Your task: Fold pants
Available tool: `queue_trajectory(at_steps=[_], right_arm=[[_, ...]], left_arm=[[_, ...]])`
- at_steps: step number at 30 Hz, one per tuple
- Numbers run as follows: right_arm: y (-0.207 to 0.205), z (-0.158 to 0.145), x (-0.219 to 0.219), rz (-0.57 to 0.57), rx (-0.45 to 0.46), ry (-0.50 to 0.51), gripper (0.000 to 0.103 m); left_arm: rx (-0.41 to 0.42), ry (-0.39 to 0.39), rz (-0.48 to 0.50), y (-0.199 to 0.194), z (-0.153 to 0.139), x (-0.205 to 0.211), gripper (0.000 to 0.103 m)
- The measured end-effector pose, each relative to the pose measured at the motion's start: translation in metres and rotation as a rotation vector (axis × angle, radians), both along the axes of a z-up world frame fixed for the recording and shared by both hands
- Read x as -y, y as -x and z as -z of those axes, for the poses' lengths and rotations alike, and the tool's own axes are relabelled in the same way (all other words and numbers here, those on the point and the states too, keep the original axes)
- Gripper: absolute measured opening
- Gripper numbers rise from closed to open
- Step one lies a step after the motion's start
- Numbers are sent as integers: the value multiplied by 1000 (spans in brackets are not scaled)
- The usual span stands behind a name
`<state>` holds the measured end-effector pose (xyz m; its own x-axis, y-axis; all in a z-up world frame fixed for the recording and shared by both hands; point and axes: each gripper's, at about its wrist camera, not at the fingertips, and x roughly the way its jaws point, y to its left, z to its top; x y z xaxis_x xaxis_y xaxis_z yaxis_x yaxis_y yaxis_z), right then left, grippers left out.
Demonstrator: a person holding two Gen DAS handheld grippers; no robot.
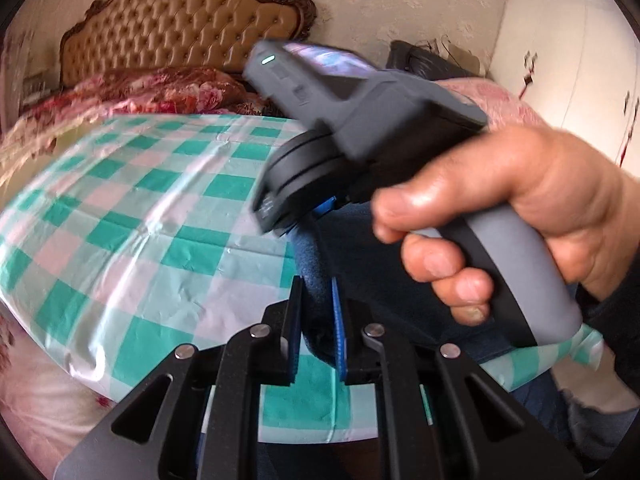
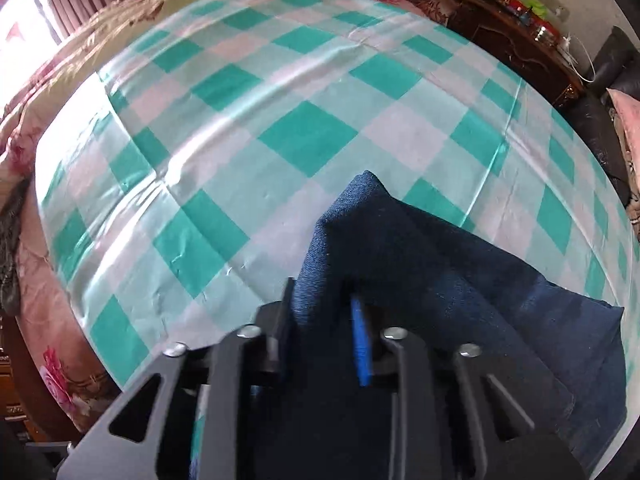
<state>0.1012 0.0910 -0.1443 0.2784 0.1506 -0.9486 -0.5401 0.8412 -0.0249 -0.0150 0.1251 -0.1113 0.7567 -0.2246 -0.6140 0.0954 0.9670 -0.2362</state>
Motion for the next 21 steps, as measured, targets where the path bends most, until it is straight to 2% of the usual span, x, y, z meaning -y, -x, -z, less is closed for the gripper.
queue_trajectory(at_steps=[1,2,3,6,8,9,10,11,12,16,17,21], right_arm=[[0,-2,3,6,1,-13,16],[0,-5,7,16,0,-35,15],[-1,-7,11,24,-3,-54,15],[-5,-12,19,51,-11,-105,14],[-6,-15,23,68,-11,-134,14],[-6,-17,25,76,-11,-149,14],[-6,-19,27,82,-11,-160,14],[-6,-23,32,92,-11,-185,14],[-7,-29,37,102,-10,-210,14],[-8,-77,81,139,16,-376,13],[-7,-90,93,144,27,-411,13],[0,-150,169,186,97,-554,13]], left_arm=[[-10,57,-19,0,2,-6,29],[-31,137,-51,-2,6,-14,47],[-52,182,-71,-2,10,-18,75],[-104,268,-73,-7,24,-17,76],[-121,287,-92,-11,29,-13,73],[-126,300,-95,-14,30,-9,57],[-128,304,-87,-16,30,-5,32],[-126,297,-78,-18,27,0,20],[-120,257,-76,-20,21,8,14],[12,57,-83,-11,-24,44,12],[72,-15,-72,-7,-43,62,12],[254,-208,6,4,-91,136,11]])
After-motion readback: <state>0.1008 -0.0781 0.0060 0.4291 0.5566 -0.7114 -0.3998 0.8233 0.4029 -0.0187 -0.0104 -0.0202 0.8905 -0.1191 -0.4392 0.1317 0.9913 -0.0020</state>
